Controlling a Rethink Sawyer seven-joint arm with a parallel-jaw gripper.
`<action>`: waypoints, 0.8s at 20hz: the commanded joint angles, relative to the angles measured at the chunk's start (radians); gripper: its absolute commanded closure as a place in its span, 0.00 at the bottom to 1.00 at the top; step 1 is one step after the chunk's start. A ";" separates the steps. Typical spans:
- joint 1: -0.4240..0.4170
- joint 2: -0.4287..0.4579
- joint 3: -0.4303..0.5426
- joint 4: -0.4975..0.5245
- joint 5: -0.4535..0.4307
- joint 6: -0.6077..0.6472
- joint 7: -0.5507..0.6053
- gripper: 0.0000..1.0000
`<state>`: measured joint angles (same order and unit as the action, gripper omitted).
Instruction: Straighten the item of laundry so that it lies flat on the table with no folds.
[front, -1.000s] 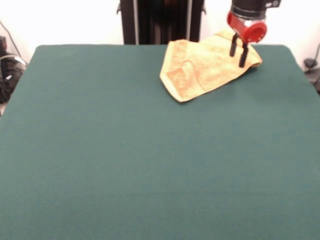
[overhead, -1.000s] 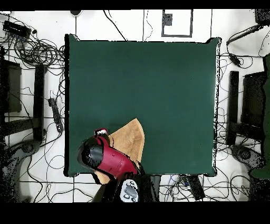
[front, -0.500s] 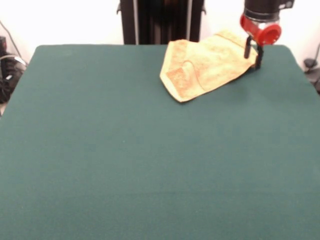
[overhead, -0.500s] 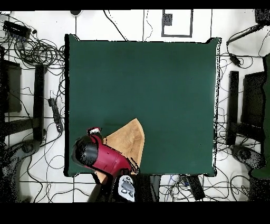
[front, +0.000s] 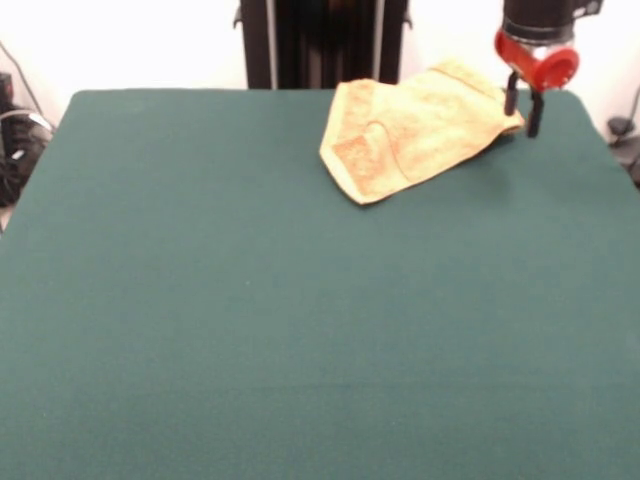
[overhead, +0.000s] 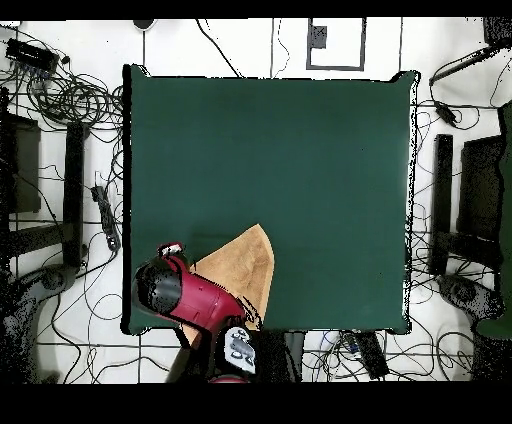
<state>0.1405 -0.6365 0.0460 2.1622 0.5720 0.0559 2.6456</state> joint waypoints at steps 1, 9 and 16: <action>-0.069 0.140 0.191 0.056 -0.052 -0.075 0.139 0.00; -0.049 0.254 0.222 0.042 -0.074 -0.110 0.184 0.00; 0.029 0.243 0.213 0.058 -0.031 -0.150 0.257 0.00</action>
<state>0.0889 -0.4809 0.1452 2.1856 0.4946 -0.0349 2.6456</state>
